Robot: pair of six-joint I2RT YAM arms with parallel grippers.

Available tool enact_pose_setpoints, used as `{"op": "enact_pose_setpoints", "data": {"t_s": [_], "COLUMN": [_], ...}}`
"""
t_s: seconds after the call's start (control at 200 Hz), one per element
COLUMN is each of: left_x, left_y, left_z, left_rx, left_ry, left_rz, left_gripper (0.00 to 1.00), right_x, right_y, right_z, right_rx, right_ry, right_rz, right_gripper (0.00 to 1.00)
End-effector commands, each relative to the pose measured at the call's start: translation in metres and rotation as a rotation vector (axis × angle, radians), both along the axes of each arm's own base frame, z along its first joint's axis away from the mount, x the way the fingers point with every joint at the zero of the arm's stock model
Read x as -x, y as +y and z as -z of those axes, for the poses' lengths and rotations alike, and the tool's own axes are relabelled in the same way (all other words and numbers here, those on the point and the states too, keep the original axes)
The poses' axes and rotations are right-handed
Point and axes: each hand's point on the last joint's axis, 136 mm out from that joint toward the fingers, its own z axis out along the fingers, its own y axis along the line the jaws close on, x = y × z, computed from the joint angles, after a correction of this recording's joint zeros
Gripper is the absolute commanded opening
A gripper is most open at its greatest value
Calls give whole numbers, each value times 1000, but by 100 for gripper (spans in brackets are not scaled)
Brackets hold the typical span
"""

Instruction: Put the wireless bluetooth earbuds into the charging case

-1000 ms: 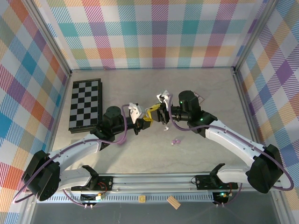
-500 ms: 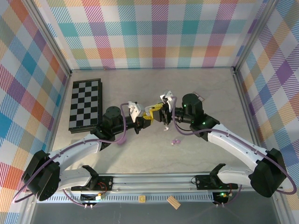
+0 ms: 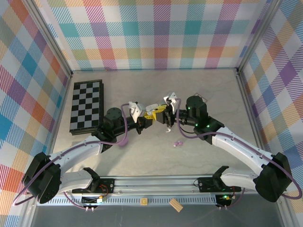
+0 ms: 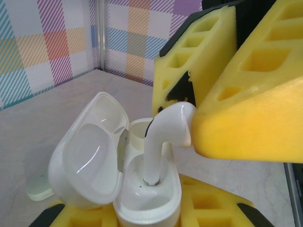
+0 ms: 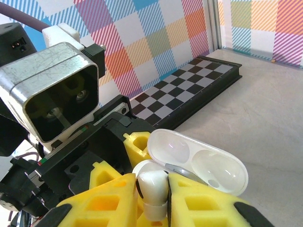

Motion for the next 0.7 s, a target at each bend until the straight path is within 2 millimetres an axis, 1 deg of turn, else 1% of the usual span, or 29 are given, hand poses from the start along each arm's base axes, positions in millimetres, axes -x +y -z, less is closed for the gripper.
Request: {"op": "enact_pose_setpoints", "data": {"t_s": [0.0,0.3,0.475,0.695], "left_x": [2,4,4,4], "left_y": [-2,-4,-4,-3], "left_z": [-37,-33,-31,-28], "left_rx": [83,70,62,50], "left_ry": [-88,-96,-95,-101], "left_rz": [6,24,29,24], "left_gripper": [1,2,1,2], "right_x": [10,4,5,6], "right_y": [3,6,12,14], "right_z": [1,-13,-8,0], "right_rx": [-19,-68,-54,-22], "right_ry": [21,9,35,72], "right_rz": [-40,-25,-54,-72], "right_gripper": [22,21,22,22]}}
